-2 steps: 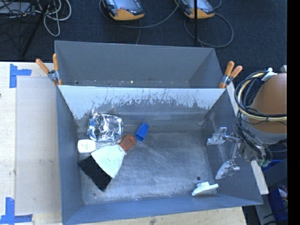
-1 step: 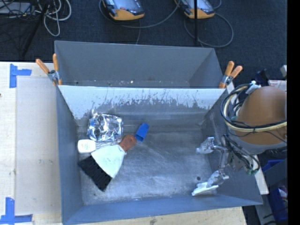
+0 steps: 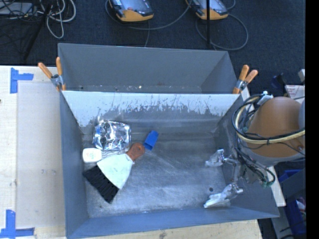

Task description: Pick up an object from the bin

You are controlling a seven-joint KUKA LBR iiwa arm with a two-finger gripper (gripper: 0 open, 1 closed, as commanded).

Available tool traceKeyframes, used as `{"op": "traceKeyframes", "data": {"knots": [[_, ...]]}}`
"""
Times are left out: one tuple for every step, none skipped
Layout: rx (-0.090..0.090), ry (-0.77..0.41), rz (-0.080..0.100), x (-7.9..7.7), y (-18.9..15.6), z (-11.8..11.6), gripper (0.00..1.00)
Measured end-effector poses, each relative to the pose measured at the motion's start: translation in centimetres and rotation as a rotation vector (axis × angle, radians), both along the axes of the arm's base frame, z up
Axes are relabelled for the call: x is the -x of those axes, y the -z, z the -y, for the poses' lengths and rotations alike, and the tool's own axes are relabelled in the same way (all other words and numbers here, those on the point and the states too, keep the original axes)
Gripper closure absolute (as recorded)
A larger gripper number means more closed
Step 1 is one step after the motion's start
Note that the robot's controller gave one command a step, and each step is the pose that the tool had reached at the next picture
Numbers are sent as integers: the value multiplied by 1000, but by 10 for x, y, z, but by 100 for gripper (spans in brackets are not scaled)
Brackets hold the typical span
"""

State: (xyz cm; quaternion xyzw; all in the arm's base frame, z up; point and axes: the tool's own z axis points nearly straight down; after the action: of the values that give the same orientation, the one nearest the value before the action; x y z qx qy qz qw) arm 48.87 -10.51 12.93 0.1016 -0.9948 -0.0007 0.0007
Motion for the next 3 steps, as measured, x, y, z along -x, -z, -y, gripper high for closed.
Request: {"op": "traceKeyframes", "data": {"knots": [[2, -450, 16, -19, 50, 40, 100], [2, -450, 16, -19, 50, 40, 100], [-3, -464, -1, -30, 16, 36, 100]]}}
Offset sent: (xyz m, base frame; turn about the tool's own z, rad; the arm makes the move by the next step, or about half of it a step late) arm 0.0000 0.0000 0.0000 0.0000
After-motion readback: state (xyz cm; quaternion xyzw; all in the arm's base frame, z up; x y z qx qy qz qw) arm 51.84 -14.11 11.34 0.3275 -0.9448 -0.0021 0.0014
